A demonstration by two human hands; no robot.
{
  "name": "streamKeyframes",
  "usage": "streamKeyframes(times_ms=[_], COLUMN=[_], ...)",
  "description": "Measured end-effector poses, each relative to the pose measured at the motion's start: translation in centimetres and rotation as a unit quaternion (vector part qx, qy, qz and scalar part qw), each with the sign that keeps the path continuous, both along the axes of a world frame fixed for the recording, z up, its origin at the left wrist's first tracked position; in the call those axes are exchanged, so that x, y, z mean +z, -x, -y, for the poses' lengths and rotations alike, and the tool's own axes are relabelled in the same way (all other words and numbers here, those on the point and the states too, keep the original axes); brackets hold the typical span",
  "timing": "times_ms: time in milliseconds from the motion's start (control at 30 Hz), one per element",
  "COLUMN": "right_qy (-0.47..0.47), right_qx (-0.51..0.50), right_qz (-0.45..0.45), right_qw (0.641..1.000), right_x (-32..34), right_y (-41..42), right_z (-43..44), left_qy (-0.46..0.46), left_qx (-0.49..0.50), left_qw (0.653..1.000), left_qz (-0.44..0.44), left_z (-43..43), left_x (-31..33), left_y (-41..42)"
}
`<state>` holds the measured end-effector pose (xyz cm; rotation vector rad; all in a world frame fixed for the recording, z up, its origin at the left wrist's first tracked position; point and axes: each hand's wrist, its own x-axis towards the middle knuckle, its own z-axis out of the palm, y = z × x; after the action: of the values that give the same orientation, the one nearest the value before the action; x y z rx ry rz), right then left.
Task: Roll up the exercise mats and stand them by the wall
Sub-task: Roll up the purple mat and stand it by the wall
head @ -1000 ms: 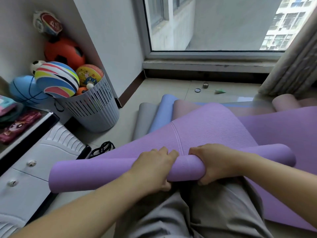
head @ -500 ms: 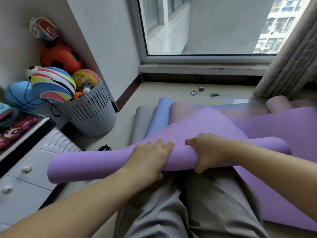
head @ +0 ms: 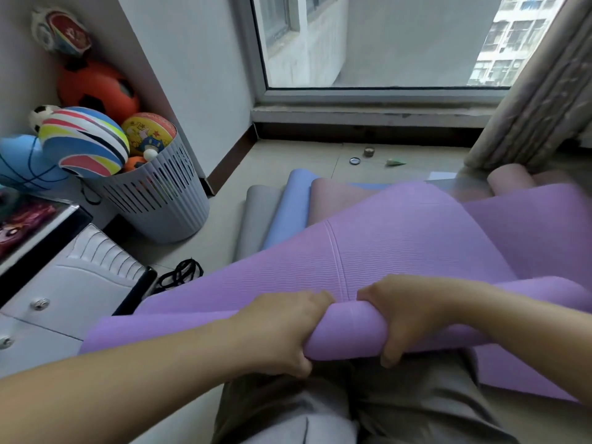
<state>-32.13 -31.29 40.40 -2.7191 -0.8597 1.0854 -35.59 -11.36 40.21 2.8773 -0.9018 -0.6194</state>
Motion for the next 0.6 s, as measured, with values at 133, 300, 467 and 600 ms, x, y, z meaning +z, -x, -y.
streamKeyframes(times_ms=[133,300,467,600], right_qy=[-0.007,0.018,-0.045,-0.04], right_qx=[0.024,0.065,0.004,0.008], right_qz=[0.063,0.244,0.201,0.136], right_qw=[0.998,0.967,0.979,0.99], right_x=[-0.2,-2.1,-2.7,-1.9], right_y=[0.3,2.9,1.3,-0.3], right_z=[0.9,1.1,1.4,1.0], left_qy=[0.057,0.038,-0.059,-0.058], left_qx=[0.029,0.042,-0.011,-0.005], left_qw=[0.989,0.975,0.995,0.988], left_qz=[-0.131,-0.216,0.081,0.143], left_z=[-0.9,-1.0,0.2,0.7], left_x=[-0.7,-0.6,-1.0,-2.1], left_y=[-1.1,-2.8,-0.2,0.0])
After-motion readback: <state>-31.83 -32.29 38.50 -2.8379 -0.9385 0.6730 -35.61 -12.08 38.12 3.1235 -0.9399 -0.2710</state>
